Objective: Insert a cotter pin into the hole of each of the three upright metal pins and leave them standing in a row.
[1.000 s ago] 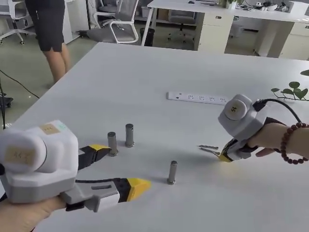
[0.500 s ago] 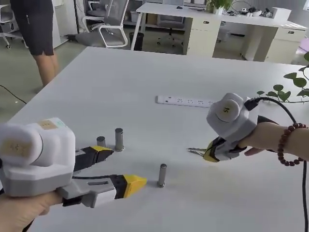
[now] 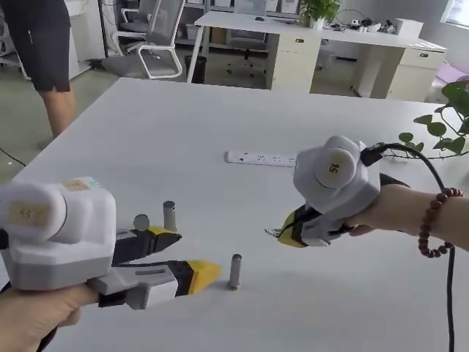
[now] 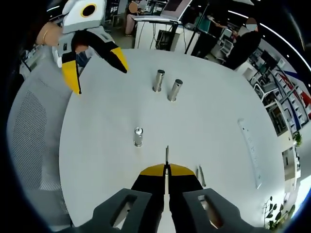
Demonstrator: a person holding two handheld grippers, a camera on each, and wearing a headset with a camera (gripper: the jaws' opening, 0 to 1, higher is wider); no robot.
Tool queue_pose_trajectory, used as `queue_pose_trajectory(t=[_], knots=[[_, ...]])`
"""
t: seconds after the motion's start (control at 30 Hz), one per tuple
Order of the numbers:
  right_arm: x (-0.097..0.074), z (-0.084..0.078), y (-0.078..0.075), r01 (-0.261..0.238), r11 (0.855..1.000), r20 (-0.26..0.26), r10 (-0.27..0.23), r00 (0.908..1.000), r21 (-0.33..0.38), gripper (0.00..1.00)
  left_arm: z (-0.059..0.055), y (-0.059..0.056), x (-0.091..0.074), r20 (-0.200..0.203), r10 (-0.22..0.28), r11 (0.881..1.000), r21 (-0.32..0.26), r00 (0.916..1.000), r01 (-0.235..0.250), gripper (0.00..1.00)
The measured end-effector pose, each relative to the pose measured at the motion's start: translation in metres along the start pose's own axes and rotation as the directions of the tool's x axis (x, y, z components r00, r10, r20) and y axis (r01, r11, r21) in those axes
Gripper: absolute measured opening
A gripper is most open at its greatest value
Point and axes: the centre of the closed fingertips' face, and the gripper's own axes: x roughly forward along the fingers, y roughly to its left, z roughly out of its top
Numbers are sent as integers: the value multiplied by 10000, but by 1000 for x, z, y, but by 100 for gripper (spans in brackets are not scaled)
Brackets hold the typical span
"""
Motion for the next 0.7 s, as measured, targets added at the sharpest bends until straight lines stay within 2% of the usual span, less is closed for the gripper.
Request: queue_pose_trajectory(t=[0.23,0.4,0.53,0.63,0.67,0.7], knots=[[-10,23,14,-27,9978,421,55,9991,-662,0,0,-1,3,-125,-82,9996,-273,9999,78,38],[-16,38,22,45,9935,725,38,9974,-1133,0,4,-3,8,-83,-267,9967,-764,9996,260,34],[-22,49,27,191,9883,996,-40,9950,-1511,0,11,-9,12,185,-602,9839,-1675,9980,625,32],[-25,56,30,357,9820,1141,-146,9934,-1853,0,15,-10,14,325,-669,9768,-2016,9972,721,30],[-26,58,31,450,9768,1164,-208,9930,-2093,0,17,-10,14,433,-710,9725,-2190,9965,788,30],[-26,59,33,423,9766,1190,-174,9927,-2106,0,19,-11,15,554,-719,9619,-2601,9959,839,29]])
